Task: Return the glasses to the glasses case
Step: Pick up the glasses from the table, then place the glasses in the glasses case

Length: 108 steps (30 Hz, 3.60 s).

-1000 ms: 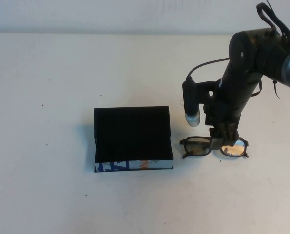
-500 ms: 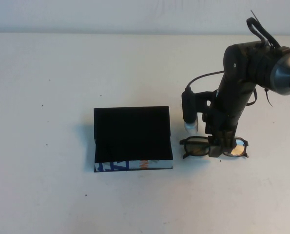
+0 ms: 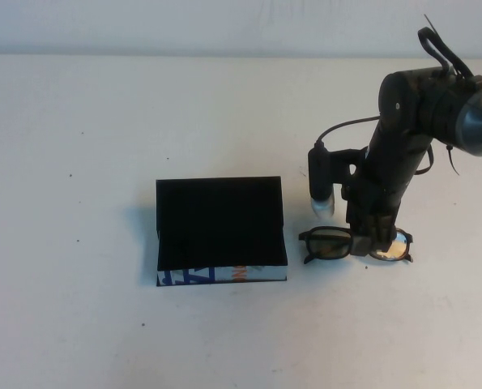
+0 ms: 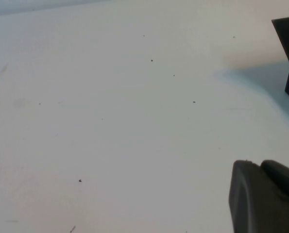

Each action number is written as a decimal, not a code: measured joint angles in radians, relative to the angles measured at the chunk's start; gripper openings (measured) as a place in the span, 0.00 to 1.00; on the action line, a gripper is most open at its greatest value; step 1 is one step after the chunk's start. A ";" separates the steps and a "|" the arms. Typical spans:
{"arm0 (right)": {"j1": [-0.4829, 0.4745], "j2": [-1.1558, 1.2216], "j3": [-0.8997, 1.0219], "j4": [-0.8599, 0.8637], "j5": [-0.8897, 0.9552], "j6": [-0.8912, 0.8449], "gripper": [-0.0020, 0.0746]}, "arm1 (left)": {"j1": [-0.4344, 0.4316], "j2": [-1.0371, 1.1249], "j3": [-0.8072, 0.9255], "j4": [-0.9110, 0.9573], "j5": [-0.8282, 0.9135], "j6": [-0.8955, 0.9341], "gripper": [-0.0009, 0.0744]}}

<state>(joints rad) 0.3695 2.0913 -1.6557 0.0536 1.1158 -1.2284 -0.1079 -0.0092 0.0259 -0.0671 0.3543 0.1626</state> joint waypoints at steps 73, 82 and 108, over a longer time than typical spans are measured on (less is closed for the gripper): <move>0.177 -0.257 -0.057 -0.017 0.118 0.055 0.03 | 0.000 0.000 0.000 0.000 0.000 0.000 0.01; 0.303 -0.003 -0.295 0.006 0.116 0.059 0.03 | 0.000 0.000 0.000 0.000 0.000 0.000 0.01; 0.331 0.126 -0.338 0.056 0.110 0.057 0.03 | 0.000 0.000 0.000 0.000 0.000 0.000 0.01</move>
<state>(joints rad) 0.7001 2.2176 -1.9939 0.1092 1.2260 -1.1709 -0.1079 -0.0092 0.0259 -0.0671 0.3543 0.1626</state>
